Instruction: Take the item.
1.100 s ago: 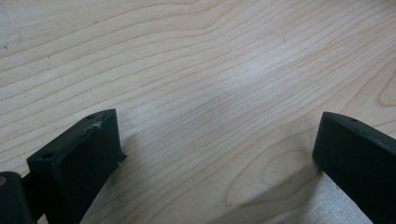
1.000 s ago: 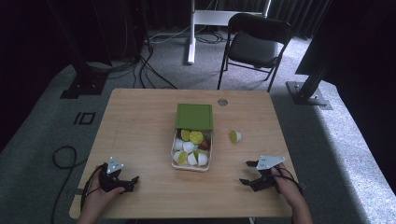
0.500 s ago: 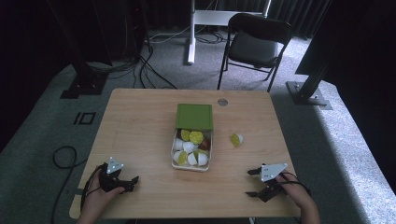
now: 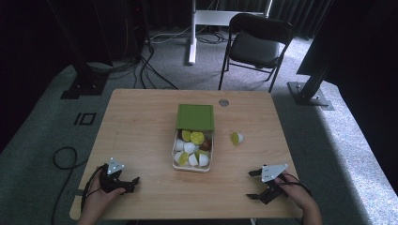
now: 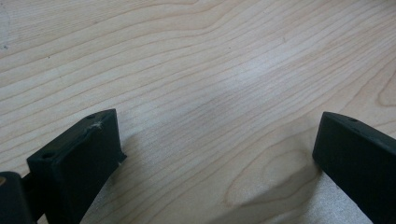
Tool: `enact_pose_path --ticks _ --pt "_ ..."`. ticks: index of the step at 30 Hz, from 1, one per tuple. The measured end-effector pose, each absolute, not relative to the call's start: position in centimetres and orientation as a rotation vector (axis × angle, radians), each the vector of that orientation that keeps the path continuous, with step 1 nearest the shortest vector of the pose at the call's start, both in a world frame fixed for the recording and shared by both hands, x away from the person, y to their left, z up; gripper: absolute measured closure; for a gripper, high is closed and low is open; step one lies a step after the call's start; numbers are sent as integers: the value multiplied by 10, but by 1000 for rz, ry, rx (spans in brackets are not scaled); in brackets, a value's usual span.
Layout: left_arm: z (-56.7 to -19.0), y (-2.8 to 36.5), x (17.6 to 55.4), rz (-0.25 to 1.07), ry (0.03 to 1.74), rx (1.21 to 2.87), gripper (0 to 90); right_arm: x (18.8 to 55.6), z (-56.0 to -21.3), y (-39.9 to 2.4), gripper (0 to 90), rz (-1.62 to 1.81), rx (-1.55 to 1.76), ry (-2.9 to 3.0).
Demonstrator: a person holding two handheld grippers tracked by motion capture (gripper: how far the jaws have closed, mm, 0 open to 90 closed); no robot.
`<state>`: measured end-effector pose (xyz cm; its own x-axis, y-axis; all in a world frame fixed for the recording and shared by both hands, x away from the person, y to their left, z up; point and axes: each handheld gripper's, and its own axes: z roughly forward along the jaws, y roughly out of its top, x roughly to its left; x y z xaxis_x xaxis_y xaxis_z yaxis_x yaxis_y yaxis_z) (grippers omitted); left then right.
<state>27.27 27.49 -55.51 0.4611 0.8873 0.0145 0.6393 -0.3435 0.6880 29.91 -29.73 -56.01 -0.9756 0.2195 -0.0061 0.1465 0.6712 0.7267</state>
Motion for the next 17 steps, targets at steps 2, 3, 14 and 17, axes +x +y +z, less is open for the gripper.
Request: enact_pose_path --ticks 2,3,14,17 --pt "-555 275 273 522 1265 2098 21 299 -560 -297 127 1199 306 2786" --pt "-555 275 273 522 1265 2098 21 299 -560 -297 127 1200 302 2786" --pt "-555 275 273 522 1265 2097 21 299 -560 -297 124 1201 295 2790" --pt "-555 275 273 522 1266 2097 21 299 -560 -297 124 1201 295 2791"
